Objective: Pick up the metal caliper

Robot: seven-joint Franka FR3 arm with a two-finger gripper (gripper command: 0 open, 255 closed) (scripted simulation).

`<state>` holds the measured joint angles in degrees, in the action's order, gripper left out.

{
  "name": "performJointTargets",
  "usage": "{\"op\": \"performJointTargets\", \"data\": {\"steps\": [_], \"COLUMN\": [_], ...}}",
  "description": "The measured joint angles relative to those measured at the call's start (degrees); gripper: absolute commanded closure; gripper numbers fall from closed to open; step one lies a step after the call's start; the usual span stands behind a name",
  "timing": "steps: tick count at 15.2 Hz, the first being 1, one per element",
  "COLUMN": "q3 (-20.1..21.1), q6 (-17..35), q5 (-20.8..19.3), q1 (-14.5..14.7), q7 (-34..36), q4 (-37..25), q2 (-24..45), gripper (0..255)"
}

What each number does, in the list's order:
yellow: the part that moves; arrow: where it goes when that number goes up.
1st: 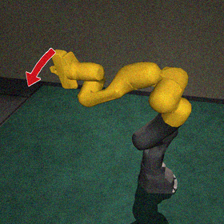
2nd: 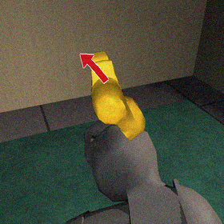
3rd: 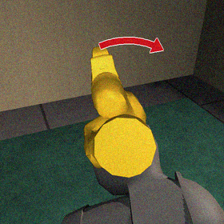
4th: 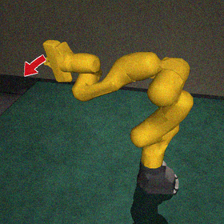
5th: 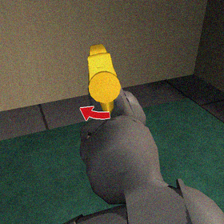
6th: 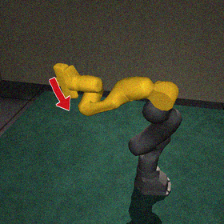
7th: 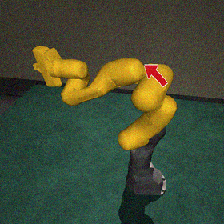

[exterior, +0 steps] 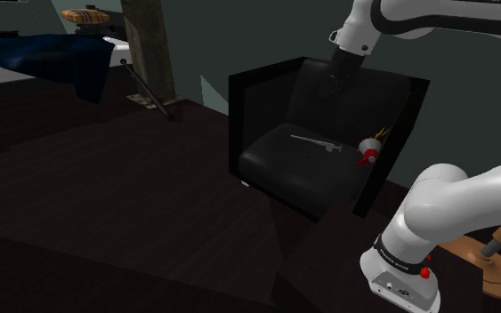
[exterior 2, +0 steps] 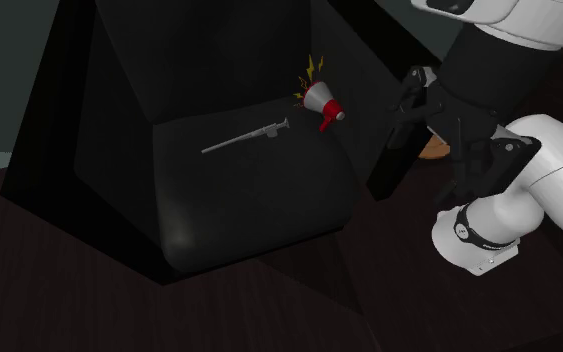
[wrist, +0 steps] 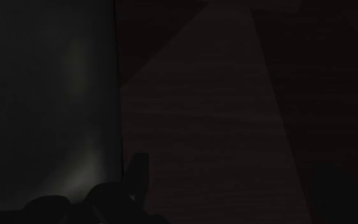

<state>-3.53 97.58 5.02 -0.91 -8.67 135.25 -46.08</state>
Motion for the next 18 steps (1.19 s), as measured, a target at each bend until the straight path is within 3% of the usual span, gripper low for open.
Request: {"op": "performJointTargets", "data": {"steps": [7,18], "q3": [-5.1,-15.3], "q6": [4.2,12.6], "q5": [-2.6,-4.6], "q1": [-1.3,-3.0], "q7": [-5.8,-18.2], "q4": [0.2,-4.7], "q2": [6.3,24.6], "gripper": [0,0]}}
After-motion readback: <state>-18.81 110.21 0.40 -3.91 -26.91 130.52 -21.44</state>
